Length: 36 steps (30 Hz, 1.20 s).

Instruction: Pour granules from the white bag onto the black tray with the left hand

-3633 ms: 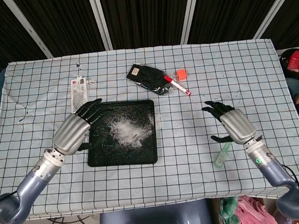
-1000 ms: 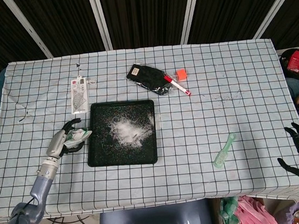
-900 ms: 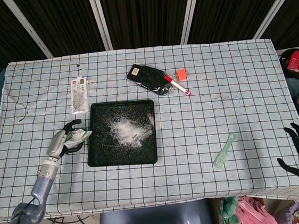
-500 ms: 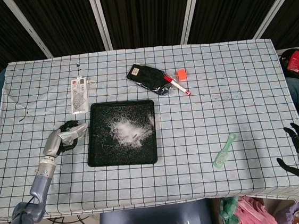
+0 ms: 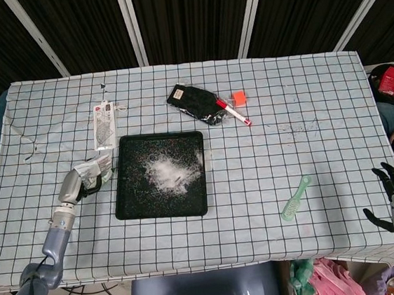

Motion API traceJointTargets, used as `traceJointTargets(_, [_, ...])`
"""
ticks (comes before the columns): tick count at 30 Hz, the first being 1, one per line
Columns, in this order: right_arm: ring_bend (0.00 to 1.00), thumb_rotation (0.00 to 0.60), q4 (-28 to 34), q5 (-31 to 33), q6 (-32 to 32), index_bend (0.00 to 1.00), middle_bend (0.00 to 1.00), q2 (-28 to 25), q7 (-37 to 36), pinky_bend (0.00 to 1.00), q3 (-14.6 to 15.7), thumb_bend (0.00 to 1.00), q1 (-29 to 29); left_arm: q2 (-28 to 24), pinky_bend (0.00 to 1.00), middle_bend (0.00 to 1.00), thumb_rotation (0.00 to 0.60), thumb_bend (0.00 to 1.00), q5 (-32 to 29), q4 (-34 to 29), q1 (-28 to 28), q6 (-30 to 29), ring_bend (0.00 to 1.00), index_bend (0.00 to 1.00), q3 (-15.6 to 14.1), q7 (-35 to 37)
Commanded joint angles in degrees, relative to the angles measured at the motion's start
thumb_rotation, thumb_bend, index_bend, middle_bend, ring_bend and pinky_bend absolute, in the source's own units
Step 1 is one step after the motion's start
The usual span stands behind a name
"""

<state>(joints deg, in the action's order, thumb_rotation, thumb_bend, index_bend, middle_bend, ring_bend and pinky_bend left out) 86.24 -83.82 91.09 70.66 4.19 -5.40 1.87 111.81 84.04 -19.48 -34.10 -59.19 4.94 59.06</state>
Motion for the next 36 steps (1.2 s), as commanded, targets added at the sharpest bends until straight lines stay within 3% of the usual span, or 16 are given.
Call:
traceJointTargets(1, [0.14,0.6,0.0,0.0,-0.1,0.16,0.1,-0.1,0.1,0.32,0.0,0.13,0.0,0.4,0.55,0.43,0.6,0.66,-0.2,0.1,-0.1,-1.0,0.35,0.38,0.4,0.0])
traceJointTargets(10, [0.14,0.6,0.1,0.0,0.6,0.16,0.1,-0.2,0.1,0.32,-0.5,0.13,-0.4,-1.5,0.57,0.45,0.6,0.68,-0.2,-0.8,0.7,-4.3,0.37,0.4,0.7,0.4])
traceJointTargets(19, [0.14,0.6,0.3,0.1,0.5,0.16,0.1,-0.3,0.0,0.32,-0.7,0.13,-0.5,-7.8,0.59,0.49,0.6,0.73,1.0,-6.2,0.9,-8.5,0.4,0.42,0.3,-4.3])
traceJointTargets(26, [0.14,0.6,0.2,0.2,0.2,0.16,0.1,-0.3,-0.1,0.32,-0.8,0.13,-0.5,-17.0,0.59,0.49,0.6,0.73,4.3,-20.3,-2.0,-10.0,0.4,0.43,-0.7,-11.7])
traceJointTargets(33, [0.14,0.6,0.1,0.4,0.2,0.16,0.1,-0.4,-0.5,0.32,-1.0,0.13,-0.7,-30.3,0.6,0.51,0.6,0.76,4.8,-43.1,-6.9,-4.1,0.42,0.47,0.4,-26.2])
traceJointTargets(36, [0.14,0.6,0.0,0.5,0.1,0.16,0.1,-0.4,-0.6,0.32,-1.1,0.13,-0.7,-33.8,0.6,0.52,0.6,0.76,3.7,-49.6,-8.5,-1.1,0.43,0.48,1.4,-31.7])
